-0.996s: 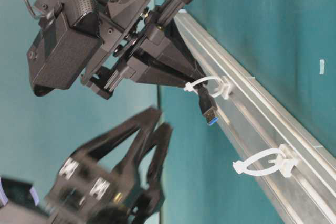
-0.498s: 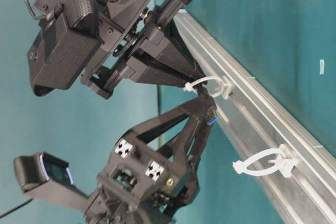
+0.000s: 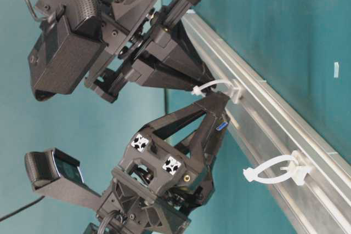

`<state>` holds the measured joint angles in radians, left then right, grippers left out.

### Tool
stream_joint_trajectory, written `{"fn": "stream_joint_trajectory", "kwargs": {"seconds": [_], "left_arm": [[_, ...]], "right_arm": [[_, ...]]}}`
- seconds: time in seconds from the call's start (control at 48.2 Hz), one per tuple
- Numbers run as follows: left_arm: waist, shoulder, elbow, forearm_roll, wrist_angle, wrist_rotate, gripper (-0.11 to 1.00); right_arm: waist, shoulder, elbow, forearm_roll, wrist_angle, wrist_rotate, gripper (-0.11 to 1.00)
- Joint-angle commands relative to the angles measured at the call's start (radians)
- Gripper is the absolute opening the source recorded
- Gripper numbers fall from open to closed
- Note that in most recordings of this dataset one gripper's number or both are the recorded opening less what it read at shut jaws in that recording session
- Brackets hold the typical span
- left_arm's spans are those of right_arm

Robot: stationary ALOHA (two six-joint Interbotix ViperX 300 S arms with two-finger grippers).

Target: Pass the USB cable through three rings with both arms.

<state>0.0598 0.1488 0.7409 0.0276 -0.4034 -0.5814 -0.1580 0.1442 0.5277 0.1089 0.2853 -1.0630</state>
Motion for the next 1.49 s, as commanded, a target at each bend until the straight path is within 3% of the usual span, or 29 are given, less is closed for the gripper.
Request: {"fn": "stream_joint_trajectory", "kwargs": {"seconds": [0.0, 0.249, 0.29, 0.892, 1.162, 1.286, 1.473], "left_arm": [[0.002, -0.006, -0.018, 0.000, -0.012, 0.000, 0.77], [0.000, -0.006, -0.034, 0.002, -0.014, -0.002, 0.25], [0.002, -0.006, -0.032, 0.000, -0.012, -0.002, 0.20], [0.002, -0.006, -0.028, 0.002, -0.008, -0.011, 0.20], [0.000, -0.011, -0.014, 0.002, -0.008, -0.017, 0.18], [-0.005, -0.012, -0.006, 0.002, -0.008, -0.017, 0.16], [-0.012, -0.014, 0.009, 0.002, -0.008, -0.018, 0.14]], "right_arm": [[-0.003, -0.002, -0.008, 0.003, -0.006, 0.014, 0.09], [-0.003, -0.003, -0.006, 0.003, -0.006, 0.014, 0.09], [-0.003, -0.003, -0.006, 0.003, -0.006, 0.014, 0.09], [-0.003, -0.006, -0.005, 0.003, -0.011, 0.023, 0.09], [-0.008, -0.005, -0.009, 0.003, 0.034, 0.100, 0.10], [-0.012, -0.009, -0.015, 0.003, 0.060, 0.160, 0.28], [-0.020, -0.031, -0.025, -0.003, 0.080, 0.218, 0.77]]}}
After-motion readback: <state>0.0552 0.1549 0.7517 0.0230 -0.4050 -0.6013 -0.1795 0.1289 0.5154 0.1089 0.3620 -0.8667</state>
